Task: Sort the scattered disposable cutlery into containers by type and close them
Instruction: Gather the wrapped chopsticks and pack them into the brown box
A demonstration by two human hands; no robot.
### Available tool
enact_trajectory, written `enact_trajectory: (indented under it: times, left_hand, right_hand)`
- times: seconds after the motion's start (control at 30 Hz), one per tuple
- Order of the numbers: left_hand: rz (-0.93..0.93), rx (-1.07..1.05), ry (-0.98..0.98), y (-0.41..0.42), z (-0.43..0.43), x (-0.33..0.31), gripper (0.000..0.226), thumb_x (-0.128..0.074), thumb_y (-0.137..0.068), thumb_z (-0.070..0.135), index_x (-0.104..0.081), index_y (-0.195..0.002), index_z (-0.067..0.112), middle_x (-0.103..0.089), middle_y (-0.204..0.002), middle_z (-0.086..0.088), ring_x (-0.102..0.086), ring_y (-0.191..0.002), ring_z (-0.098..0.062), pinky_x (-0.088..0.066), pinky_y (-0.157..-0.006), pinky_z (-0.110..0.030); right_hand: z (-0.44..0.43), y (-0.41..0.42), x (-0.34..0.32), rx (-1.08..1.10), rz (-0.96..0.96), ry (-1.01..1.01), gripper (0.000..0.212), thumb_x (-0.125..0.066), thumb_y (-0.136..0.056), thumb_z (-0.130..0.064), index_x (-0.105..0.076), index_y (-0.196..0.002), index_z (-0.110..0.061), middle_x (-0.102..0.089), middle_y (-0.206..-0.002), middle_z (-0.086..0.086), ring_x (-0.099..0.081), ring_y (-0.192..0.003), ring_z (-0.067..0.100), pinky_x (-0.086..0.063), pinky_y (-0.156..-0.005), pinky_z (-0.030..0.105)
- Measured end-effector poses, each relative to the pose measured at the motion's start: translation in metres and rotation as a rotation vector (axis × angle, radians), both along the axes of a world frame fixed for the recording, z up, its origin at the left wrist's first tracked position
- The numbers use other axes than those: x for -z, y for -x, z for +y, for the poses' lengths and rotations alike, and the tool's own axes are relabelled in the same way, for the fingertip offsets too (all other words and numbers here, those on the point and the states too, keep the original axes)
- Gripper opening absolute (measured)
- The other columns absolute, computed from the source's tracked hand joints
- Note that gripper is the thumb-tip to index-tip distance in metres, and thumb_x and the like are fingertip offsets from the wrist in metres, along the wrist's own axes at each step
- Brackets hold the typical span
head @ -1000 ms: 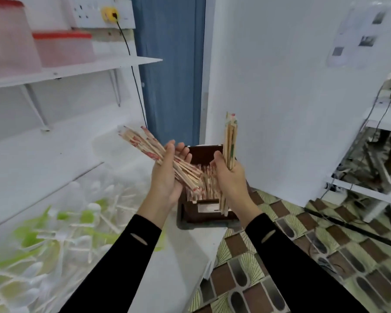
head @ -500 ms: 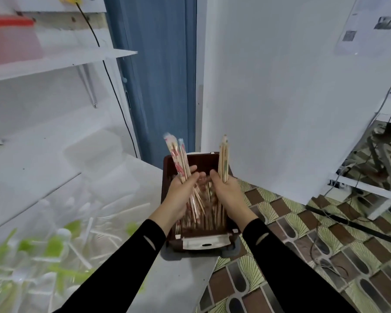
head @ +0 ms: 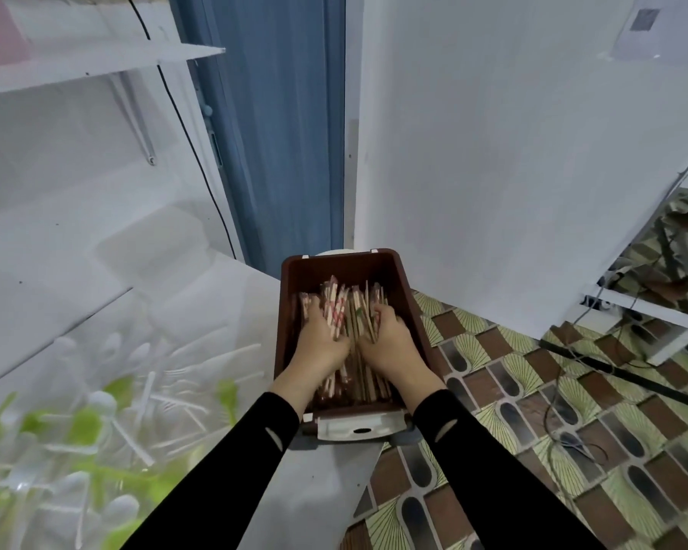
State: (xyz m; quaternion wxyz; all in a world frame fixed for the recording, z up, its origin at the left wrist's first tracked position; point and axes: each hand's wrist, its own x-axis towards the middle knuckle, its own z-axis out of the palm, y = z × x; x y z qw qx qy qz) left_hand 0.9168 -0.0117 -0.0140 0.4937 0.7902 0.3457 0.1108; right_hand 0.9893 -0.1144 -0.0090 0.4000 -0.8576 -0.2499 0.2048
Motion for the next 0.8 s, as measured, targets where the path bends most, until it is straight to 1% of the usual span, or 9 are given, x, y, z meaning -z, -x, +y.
enact_trajectory:
  times: [0.07, 0.17, 0.23, 0.3, 0.43, 0.53, 0.63, 0.7, 0.8]
  left_hand:
    - [0.049, -0.016, -0.065, 0.001, 0.001, 0.002, 0.074, -0.057, -0.088, 0.006, -0.024, -0.152, 0.021, -0.043, -0.143, -0.010, -0.042, -0.133, -0.030, -0.034, -0.109, -0.031]
    - [0.113, -0.002, -0.126, 0.001, 0.002, 0.004, 0.085, -0.060, -0.086, 0.006, -0.015, -0.155, 0.025, -0.016, -0.158, -0.011, -0.017, -0.145, -0.033, -0.016, -0.120, -0.041]
    - [0.110, 0.039, -0.140, 0.000, 0.003, 0.005, 0.076, -0.055, -0.087, -0.003, -0.026, -0.152, 0.026, -0.009, -0.161, -0.008, -0.009, -0.148, -0.029, -0.013, -0.122, -0.039]
    - [0.181, 0.102, -0.177, -0.001, 0.005, 0.009, 0.056, -0.047, -0.094, 0.002, -0.040, -0.146, 0.021, -0.007, -0.162, -0.007, -0.005, -0.150, -0.027, -0.012, -0.122, -0.037]
    - [0.297, 0.131, -0.193, -0.003, 0.004, 0.012, 0.049, -0.041, -0.101, 0.020, -0.034, -0.148, 0.007, 0.003, -0.163, -0.009, 0.001, -0.151, -0.026, -0.010, -0.122, -0.036]
    - [0.023, 0.043, -0.203, 0.002, -0.001, 0.002, 0.042, -0.045, -0.099, 0.011, -0.046, -0.140, 0.013, -0.015, -0.161, -0.006, -0.015, -0.149, -0.019, -0.010, -0.113, -0.016]
    - [-0.275, 0.010, -0.280, 0.024, -0.011, -0.019, 0.028, -0.049, -0.098, 0.009, -0.062, -0.117, 0.025, -0.035, -0.143, 0.014, -0.033, -0.130, 0.007, -0.016, -0.101, 0.001]
    - [-0.397, 0.014, -0.285, 0.049, -0.016, -0.031, 0.028, -0.051, -0.096, 0.006, -0.067, -0.103, 0.027, -0.046, -0.132, 0.017, -0.041, -0.117, 0.014, -0.027, -0.096, 0.001]
    - [-0.480, -0.037, -0.270, 0.106, -0.015, -0.032, 0.029, -0.052, -0.094, 0.001, -0.069, -0.091, 0.024, -0.062, -0.113, 0.010, -0.054, -0.106, 0.009, -0.042, -0.088, -0.006]
  right_hand:
    - [0.001, 0.002, 0.002, -0.045, -0.068, 0.060, 0.060, -0.061, -0.090, -0.012, -0.035, -0.144, -0.011, -0.039, -0.137, 0.017, -0.050, -0.118, 0.032, -0.037, -0.086, 0.023]
    - [0.003, 0.004, 0.006, -0.136, -0.136, 0.186, 0.057, -0.064, -0.089, -0.013, -0.039, -0.140, -0.013, -0.031, -0.141, 0.016, -0.050, -0.117, 0.036, -0.044, -0.093, 0.033]
    - [0.004, 0.004, 0.008, -0.152, -0.193, 0.267, 0.050, -0.056, -0.090, -0.004, -0.041, -0.137, -0.011, -0.029, -0.141, 0.018, -0.056, -0.105, 0.039, -0.050, -0.086, 0.039]
    - [0.006, 0.003, 0.009, -0.117, -0.217, 0.314, 0.044, -0.049, -0.090, 0.002, -0.044, -0.133, -0.008, -0.031, -0.140, 0.019, -0.059, -0.098, 0.040, -0.051, -0.084, 0.041]
    - [0.005, 0.003, 0.010, -0.082, -0.241, 0.321, 0.037, -0.049, -0.093, -0.003, -0.048, -0.130, -0.003, -0.032, -0.140, 0.019, -0.059, -0.101, 0.038, -0.050, -0.087, 0.040]
    - [0.000, 0.007, 0.003, -0.084, -0.362, 0.182, 0.035, -0.052, -0.094, -0.012, -0.055, -0.127, -0.004, -0.039, -0.136, 0.017, -0.052, -0.113, 0.035, -0.049, -0.093, 0.041]
    - [-0.007, 0.020, -0.011, -0.111, -0.495, -0.053, 0.036, -0.054, -0.093, -0.014, -0.056, -0.129, -0.010, -0.046, -0.133, 0.013, -0.052, -0.116, 0.031, -0.051, -0.089, 0.042]
    - [-0.010, 0.039, -0.020, -0.122, -0.511, -0.171, 0.035, -0.055, -0.093, -0.015, -0.055, -0.129, -0.013, -0.049, -0.130, 0.008, -0.057, -0.108, 0.025, -0.053, -0.083, 0.040]
    - [-0.007, 0.088, -0.024, -0.193, -0.561, -0.282, 0.029, -0.048, -0.089, -0.022, -0.062, -0.115, -0.016, -0.055, -0.116, 0.004, -0.056, -0.102, 0.022, -0.048, -0.087, 0.035]
